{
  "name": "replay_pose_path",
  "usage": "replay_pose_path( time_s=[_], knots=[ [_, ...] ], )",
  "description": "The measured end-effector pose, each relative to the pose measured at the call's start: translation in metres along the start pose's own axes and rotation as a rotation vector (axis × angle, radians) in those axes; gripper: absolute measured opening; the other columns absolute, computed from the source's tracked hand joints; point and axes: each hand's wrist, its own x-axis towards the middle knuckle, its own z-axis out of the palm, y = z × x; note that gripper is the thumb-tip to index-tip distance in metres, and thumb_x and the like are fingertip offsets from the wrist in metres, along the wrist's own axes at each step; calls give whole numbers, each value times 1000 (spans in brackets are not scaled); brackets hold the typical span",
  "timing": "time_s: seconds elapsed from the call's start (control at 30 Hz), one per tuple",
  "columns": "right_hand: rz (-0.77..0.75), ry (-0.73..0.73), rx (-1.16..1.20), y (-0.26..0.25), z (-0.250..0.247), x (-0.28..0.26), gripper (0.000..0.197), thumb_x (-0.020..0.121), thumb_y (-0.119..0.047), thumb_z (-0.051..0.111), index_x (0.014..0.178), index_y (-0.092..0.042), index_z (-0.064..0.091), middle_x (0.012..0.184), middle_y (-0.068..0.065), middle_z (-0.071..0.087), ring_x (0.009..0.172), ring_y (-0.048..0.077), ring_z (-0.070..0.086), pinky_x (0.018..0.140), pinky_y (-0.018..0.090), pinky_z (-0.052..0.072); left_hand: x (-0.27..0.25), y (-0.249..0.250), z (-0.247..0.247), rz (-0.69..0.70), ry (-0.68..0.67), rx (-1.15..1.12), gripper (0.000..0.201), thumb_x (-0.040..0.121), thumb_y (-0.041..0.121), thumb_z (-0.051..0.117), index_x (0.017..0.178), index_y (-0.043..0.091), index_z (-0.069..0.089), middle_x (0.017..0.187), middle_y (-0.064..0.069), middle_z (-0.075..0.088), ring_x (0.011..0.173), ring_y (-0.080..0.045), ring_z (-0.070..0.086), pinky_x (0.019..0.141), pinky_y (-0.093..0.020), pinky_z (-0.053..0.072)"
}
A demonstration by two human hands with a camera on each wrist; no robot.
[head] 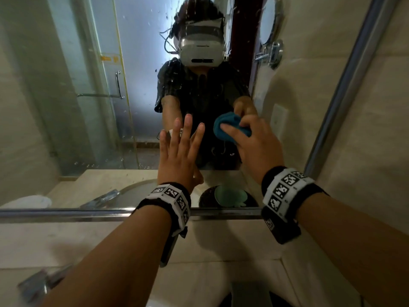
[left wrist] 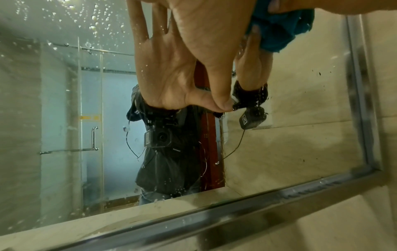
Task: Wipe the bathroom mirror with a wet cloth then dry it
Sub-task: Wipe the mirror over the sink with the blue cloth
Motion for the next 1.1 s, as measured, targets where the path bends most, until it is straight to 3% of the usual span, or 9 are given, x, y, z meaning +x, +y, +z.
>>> replay_pose_path(
  time_s=[0.07, 0.17, 0.23, 0.33, 0.43, 0.6, 0.73, 0.87, 1.1],
  knots=[
    [-35, 40, -43, -5, 1, 5, 50, 76, -12, 72, 123, -25, 60, 113, 11, 53, 99, 26, 42, 71, 36, 49, -1, -1, 3, 7, 18, 11, 137, 58, 60, 77, 147, 19, -19, 153, -12, -23, 143, -33, -15, 113, -51, -11],
    [-5, -30, 10, -14, 15, -9, 29, 94, -34, 48, 118, -25, 61, 112, 9, 55, 99, 27, 50, 76, 40, 49, -7, -3, 12, 24, 57, -3, 137, 55, 61, 78, 150, 17, -9, 156, -13, -15, 145, -34, -7, 116, -53, -2],
    [-23, -103, 5, -13, 27, -28, 34, 92, -43, 53, 118, -23, 59, 114, 5, 52, 99, 23, 50, 78, 32, 46, -15, -5, 21, 37, 65, -11, 137, 52, 60, 80, 151, 16, -4, 157, -14, -12, 145, -34, -4, 116, -53, 1],
    [-208, -191, -29, -8, 47, -63, 63, 62, -11, 83, 121, -18, 61, 109, 7, 42, 86, 23, 42, 64, 32, 48, -30, -6, 36, 49, 43, -5, 140, 49, 59, 82, 151, 16, -3, 156, -14, -17, 145, -34, -4, 116, -52, -3],
    [-305, -218, -82, 0, 72, -91, 78, 44, 0, 88, 117, -16, 65, 105, 9, 40, 84, 24, 40, 62, 34, 52, -40, -6, 49, 47, 21, 5, 140, 49, 57, 84, 151, 17, -3, 155, -13, -21, 145, -34, -5, 116, -52, -5],
    [-357, -209, -62, 3, 78, -100, 67, 46, -3, 89, 109, -14, 69, 97, 8, 38, 84, 24, 39, 61, 33, 52, -43, 1, 52, -22, -48, 54, 140, 57, 57, 78, 147, 18, -22, 149, -12, -37, 138, -32, -30, 113, -53, -12],
    [-183, -180, -29, -3, 65, -79, 36, 82, -22, 70, 117, -16, 64, 108, 11, 47, 92, 26, 44, 70, 38, 50, -44, 6, 54, -49, -66, 19, 133, 67, 47, 73, 142, 18, -33, 144, -12, -45, 134, -31, -39, 112, -55, -13],
    [-133, -22, 25, -12, 72, -73, 66, 59, 3, 81, 119, -17, 62, 107, 8, 37, 88, 27, 37, 66, 39, 52, -43, 7, 53, -60, -113, -8, 137, 67, 50, 74, 139, 19, -38, 141, -11, -49, 132, -31, -42, 112, -56, -11],
    [-201, -154, 15, -16, 100, -113, 69, 50, -4, 89, 113, -19, 66, 106, 6, 38, 81, 23, 36, 58, 33, 52, -43, 9, 51, -65, -145, 1, 130, 73, 65, 61, 134, 17, -43, 133, -13, -56, 136, -35, -28, 114, -57, -9]
  ],
)
